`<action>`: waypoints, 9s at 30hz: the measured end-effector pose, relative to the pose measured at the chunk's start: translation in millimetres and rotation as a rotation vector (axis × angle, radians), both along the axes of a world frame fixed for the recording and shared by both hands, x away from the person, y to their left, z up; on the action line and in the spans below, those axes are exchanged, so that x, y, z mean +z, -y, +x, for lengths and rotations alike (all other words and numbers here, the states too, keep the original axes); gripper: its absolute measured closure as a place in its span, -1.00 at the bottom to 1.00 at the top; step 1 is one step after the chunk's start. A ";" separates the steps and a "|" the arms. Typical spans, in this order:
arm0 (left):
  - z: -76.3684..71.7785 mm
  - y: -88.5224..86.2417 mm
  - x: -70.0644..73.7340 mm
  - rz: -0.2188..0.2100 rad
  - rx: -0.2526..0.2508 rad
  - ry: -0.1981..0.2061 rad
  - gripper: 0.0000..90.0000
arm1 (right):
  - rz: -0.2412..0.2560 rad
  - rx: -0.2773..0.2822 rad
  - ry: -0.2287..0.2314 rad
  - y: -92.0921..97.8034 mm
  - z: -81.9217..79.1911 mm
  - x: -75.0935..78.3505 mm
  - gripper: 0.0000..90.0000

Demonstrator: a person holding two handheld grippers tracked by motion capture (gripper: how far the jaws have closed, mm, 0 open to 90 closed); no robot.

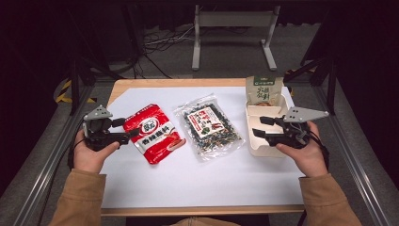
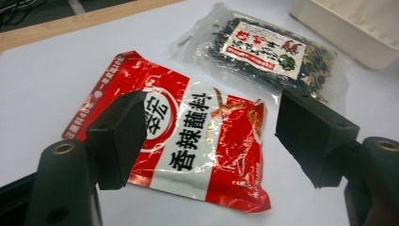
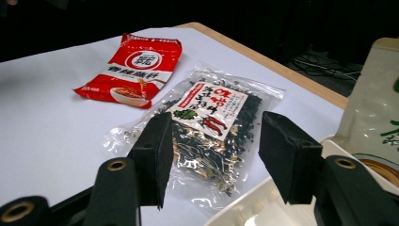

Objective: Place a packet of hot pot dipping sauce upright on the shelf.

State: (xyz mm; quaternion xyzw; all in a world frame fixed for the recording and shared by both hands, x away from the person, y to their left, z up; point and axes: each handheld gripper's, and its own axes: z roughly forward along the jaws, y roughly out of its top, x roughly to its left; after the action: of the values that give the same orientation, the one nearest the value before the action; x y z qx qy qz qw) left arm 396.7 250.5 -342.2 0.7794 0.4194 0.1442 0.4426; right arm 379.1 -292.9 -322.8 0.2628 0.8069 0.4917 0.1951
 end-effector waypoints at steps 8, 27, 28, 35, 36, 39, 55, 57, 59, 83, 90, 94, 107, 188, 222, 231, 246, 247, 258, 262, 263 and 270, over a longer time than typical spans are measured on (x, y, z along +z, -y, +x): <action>18.4 -14.4 -8.6 -0.021 0.087 -0.019 -0.45 | -0.003 0.036 -0.017 -8.7 -4.4 -6.6 -0.01; 63.3 -28.5 -45.9 0.028 0.212 -0.014 -0.43 | 0.005 0.084 -0.035 -22.3 -14.6 -20.0 0.00; 64.8 -29.3 -47.6 0.026 0.213 -0.017 -0.42 | 0.003 0.083 -0.037 -22.5 -16.0 -21.5 0.00; 79.6 -36.0 -63.8 0.012 0.224 -0.075 -0.42 | 0.009 0.075 -0.044 -21.1 -20.0 -23.7 0.00; 81.7 -36.8 -66.1 0.010 0.227 -0.081 -0.42 | 0.009 0.074 -0.044 -21.1 -20.8 -24.2 0.00; 86.2 -38.1 -71.3 0.000 0.229 -0.095 -0.42 | 0.008 0.070 -0.049 -20.4 -23.0 -25.9 0.00; 102.1 -36.0 -95.3 0.007 0.197 -0.209 -0.42 | 0.018 0.052 -0.065 -16.6 -30.2 -32.2 -0.04; 102.9 -36.3 -96.9 0.011 0.189 -0.220 -0.41 | 0.020 0.051 -0.068 -16.5 -30.2 -32.7 -0.04; 103.5 -36.3 -98.9 -0.004 0.181 -0.232 -0.39 | 0.025 0.060 -0.078 -17.3 -29.8 -34.0 -0.04; 98.0 -25.2 -96.0 0.022 0.083 -0.247 0.08 | 0.034 0.078 -0.084 -20.8 -29.3 -35.2 -0.07; 89.8 -21.9 -86.6 0.009 0.039 -0.219 0.14 | 0.042 0.091 -0.091 -22.9 -27.8 -36.4 -0.07; 87.2 -17.8 -86.5 0.026 0.013 -0.217 0.12 | 0.045 0.098 -0.092 -23.9 -26.9 -36.4 -0.07; 88.2 -12.2 -100.8 0.112 0.038 -0.208 0.62 | 0.037 0.122 -0.087 -28.4 -26.3 -36.2 -0.06; -44.7 51.7 65.5 0.041 -0.470 0.076 0.98 | 0.047 0.202 0.021 -42.7 -33.3 -22.9 0.10; -75.0 115.4 74.0 0.038 -0.724 0.138 0.98 | 0.014 0.348 -0.067 -90.9 -30.5 -42.0 -0.12; -74.9 119.4 72.0 0.056 -0.720 0.141 0.98 | -0.017 0.430 -0.101 -101.3 -21.6 -54.4 0.15; -73.5 116.8 71.3 0.049 -0.698 0.144 0.98 | -0.010 0.502 -0.125 -105.2 -19.9 -57.2 0.84; -73.4 116.6 71.2 0.048 -0.697 0.143 0.98 | -0.012 0.501 -0.126 -105.3 -20.3 -56.6 0.85; -71.2 111.8 70.0 0.022 -0.673 0.160 0.91 | 0.013 0.495 -0.174 -99.9 -22.2 -48.0 0.89; -69.3 111.1 68.0 0.023 -0.654 0.157 0.72 | 0.012 0.487 -0.179 -96.8 -23.3 -43.9 0.90; -68.5 110.7 66.7 0.021 -0.650 0.152 0.64 | 0.014 0.486 -0.178 -95.9 -23.4 -42.5 0.90; -61.7 101.7 61.0 -0.001 -0.614 0.133 0.34 | 0.006 0.457 -0.161 -84.0 -23.8 -29.0 0.90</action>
State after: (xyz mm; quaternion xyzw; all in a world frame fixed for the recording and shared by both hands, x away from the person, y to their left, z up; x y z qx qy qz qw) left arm 335.0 148.8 -281.1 0.8581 0.1346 0.0543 0.4925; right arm 355.4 -208.9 -351.8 0.1123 0.8568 0.5031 0.0131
